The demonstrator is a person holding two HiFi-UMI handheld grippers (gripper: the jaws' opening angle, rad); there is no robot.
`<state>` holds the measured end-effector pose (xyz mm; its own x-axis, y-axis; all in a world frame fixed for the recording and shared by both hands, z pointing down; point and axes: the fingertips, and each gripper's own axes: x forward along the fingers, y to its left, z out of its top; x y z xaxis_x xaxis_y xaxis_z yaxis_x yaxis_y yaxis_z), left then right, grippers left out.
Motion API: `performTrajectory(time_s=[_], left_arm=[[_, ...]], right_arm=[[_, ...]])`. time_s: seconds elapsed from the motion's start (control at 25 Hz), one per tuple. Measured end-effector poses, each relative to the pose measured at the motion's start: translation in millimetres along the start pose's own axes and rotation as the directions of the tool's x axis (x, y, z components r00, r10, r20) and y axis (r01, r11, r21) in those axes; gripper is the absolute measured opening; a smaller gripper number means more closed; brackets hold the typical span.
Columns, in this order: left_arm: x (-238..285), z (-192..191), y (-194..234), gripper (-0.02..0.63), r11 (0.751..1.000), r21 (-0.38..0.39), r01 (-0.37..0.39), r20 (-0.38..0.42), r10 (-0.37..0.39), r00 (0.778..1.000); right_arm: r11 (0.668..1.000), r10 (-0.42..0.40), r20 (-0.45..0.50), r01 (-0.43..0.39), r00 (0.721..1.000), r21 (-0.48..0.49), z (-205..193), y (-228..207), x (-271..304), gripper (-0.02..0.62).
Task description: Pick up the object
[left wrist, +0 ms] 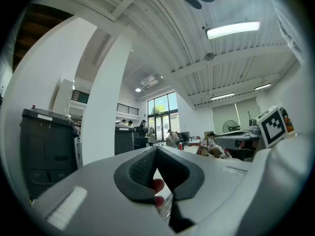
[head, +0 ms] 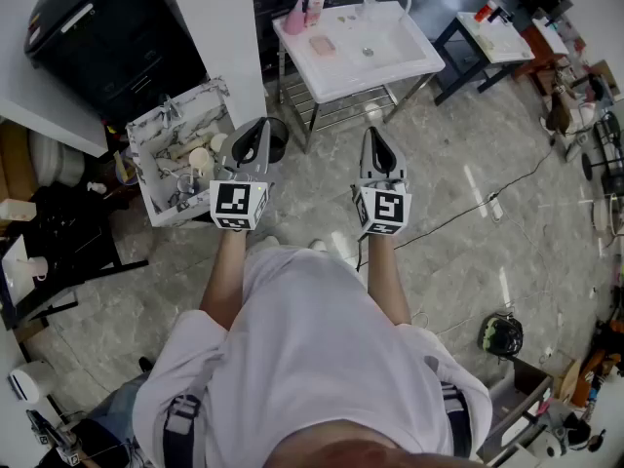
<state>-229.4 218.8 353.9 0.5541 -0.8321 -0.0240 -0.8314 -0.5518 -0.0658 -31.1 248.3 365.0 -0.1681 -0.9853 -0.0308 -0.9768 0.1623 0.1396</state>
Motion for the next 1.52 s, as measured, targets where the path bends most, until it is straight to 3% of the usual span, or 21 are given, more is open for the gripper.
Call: performTrajectory(time_s=[0.64, 1.12, 1.2, 1.36, 1.52], left_arm=[[4, -13, -10, -0.002, 1.0, -0.003, 0.008, -0.029, -0.008, 1.0], [11, -15, -45, 0.002, 0.999, 0.04, -0.018, -0.043, 0.02, 0.999], [13, -14, -53, 0.045, 0.999, 0.032, -0.004, -0.046, 0.005, 0.999], [15, -12, -67, 0.252, 0.999, 0.03, 0.026, -0.046, -0.025, 0.999], [16, -12, -74, 0.394, 0.999, 0.039, 0.017, -0.045, -0.015, 0.999]], right_arm=[[1.0, -0.007, 0.001, 0.007, 1.0, 0.022, -7, -8, -9, 0.002], [0.998, -0.001, -0.001, 0.001, 1.0, 0.06, -21, -50, -26, 0.002], [0.998, 0.005, 0.0, -0.005, 1.0, 0.07, -22, -56, -28, 0.002], [0.996, 0.017, 0.005, -0.017, 1.0, 0.082, -27, -63, -31, 0.002], [0.995, 0.033, 0.011, -0.034, 0.999, 0.091, -28, -65, -36, 0.002]])
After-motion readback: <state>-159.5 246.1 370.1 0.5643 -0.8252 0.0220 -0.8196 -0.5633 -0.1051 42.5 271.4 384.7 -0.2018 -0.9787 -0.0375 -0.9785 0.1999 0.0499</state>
